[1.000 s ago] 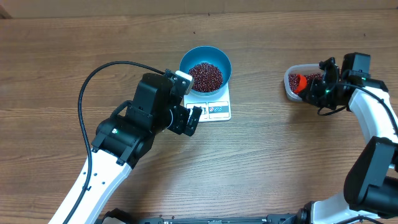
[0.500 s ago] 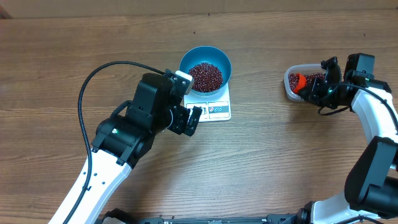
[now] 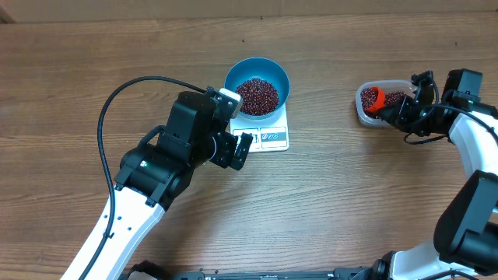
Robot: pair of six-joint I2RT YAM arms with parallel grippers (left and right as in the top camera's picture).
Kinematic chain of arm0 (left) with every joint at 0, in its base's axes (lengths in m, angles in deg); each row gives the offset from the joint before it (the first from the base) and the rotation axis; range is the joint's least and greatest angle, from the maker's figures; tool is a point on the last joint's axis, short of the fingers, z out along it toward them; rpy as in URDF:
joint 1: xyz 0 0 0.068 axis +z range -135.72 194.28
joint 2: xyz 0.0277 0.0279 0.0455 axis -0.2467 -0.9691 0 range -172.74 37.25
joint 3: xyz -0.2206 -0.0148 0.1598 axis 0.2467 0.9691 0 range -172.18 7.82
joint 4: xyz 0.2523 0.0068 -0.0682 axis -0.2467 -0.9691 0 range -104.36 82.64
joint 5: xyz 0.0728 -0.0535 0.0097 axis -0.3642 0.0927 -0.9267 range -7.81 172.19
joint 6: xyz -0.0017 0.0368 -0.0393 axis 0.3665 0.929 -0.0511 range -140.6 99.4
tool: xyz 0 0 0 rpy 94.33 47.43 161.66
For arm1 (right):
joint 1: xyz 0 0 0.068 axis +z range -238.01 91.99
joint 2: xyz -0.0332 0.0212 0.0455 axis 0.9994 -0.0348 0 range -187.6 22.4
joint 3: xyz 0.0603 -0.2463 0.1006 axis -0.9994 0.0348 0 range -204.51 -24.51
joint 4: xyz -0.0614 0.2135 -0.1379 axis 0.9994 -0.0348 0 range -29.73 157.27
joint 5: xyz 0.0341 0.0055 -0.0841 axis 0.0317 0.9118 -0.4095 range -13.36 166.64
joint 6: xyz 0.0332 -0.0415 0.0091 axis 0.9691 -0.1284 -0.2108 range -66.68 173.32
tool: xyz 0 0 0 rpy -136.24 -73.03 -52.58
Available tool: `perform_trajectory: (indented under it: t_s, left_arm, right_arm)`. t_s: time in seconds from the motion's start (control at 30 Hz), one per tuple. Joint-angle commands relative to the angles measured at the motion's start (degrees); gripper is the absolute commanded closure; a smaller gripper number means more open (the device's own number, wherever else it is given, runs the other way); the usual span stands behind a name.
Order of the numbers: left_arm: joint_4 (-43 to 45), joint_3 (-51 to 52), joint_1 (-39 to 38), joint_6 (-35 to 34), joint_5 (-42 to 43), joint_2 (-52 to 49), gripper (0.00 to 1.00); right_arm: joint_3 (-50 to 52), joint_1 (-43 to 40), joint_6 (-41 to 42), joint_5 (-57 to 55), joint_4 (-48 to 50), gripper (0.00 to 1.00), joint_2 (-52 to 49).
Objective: Scoop item into bowl and weigh 150g on scale
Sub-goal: 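Lower the scoop into the beans and drag to fill it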
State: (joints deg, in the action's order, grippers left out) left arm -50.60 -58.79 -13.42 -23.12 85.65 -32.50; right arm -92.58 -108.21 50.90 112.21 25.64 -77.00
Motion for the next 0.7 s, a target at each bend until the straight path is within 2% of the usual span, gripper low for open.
perform_trajectory:
  t_s: [0.0,0.4,0.67]
  left_arm:
    - [0.17,0.57,0.31,1.27,0.46,-0.26,0.01]
    - [0.15,0.57,0.31,1.27,0.46,-0.26,0.0]
    - [0.15,0.57,0.31,1.27,0.46,-0.26,0.0]
  right_arm:
    - [0.31,-0.9,-0.66,3.39,-0.07,0.97,-0.61]
    - [0.31,-4.39,-0.9,4.11,-2.21,0.97,-0.61]
    - [0.31,-7.63,-1.07,11.74,-2.23,0.97,-0.61]
